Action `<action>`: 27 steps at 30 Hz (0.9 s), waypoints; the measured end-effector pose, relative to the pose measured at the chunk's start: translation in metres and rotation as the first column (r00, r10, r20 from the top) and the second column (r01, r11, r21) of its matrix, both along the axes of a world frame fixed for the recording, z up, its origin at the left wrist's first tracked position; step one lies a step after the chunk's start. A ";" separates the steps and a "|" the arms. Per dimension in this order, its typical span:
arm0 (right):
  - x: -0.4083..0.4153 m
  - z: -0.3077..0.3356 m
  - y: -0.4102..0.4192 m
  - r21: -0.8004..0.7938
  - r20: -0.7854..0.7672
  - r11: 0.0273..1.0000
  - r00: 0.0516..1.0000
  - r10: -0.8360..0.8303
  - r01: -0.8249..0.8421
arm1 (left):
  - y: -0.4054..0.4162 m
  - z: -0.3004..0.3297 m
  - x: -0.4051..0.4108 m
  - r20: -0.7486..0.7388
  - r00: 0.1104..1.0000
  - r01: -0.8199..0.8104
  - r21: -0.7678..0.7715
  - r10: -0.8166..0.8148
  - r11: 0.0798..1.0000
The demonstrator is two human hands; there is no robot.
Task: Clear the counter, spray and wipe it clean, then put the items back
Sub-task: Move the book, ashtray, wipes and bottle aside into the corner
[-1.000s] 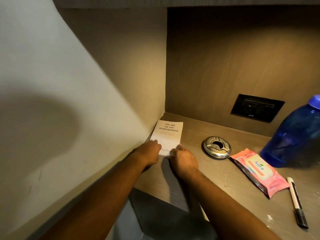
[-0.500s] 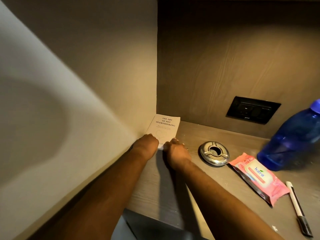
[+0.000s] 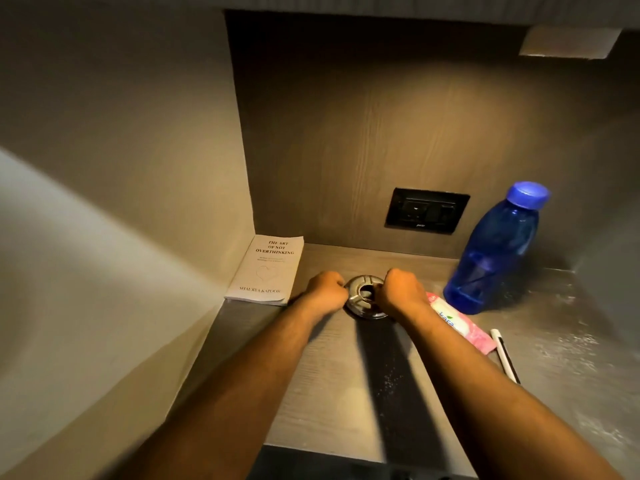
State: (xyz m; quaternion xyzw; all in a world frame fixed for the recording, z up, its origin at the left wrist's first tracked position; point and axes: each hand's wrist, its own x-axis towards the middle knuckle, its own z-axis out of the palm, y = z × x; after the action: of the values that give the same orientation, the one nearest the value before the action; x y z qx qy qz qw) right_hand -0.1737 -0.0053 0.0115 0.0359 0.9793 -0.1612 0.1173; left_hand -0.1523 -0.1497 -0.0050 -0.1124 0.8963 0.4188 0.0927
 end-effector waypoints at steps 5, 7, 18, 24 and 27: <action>-0.002 -0.012 -0.006 -0.187 -0.002 0.982 1.000 -0.015 0.014 | 0.008 -0.010 0.002 0.010 0.983 -0.181 0.202 0.183 0.962; -0.002 -0.020 -0.015 -0.388 0.017 0.920 0.998 -0.060 0.062 | -0.005 -0.009 0.005 0.023 0.963 -0.264 0.277 0.268 0.924; 0.010 -0.021 -0.146 -0.838 -0.019 0.546 0.999 -0.033 0.003 | -0.116 0.009 0.026 -0.053 0.787 -0.556 0.373 0.615 0.743; 0.014 -0.035 -0.165 -0.701 -0.058 0.709 0.997 0.057 -0.081 | -0.122 -0.005 0.040 -0.080 0.805 -0.561 0.217 0.588 0.799; 0.017 -0.035 -0.163 -0.696 -0.069 0.713 0.996 0.055 -0.088 | -0.116 0.004 0.044 -0.173 0.813 -0.556 0.056 0.556 0.830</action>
State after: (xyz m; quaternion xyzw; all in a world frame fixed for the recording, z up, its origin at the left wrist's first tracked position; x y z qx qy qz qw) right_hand -0.1567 -0.1684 -0.0240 -0.0522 0.8491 -0.5146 0.1070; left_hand -0.1083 -0.2654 -0.0007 -0.3303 0.8284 0.4374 -0.1157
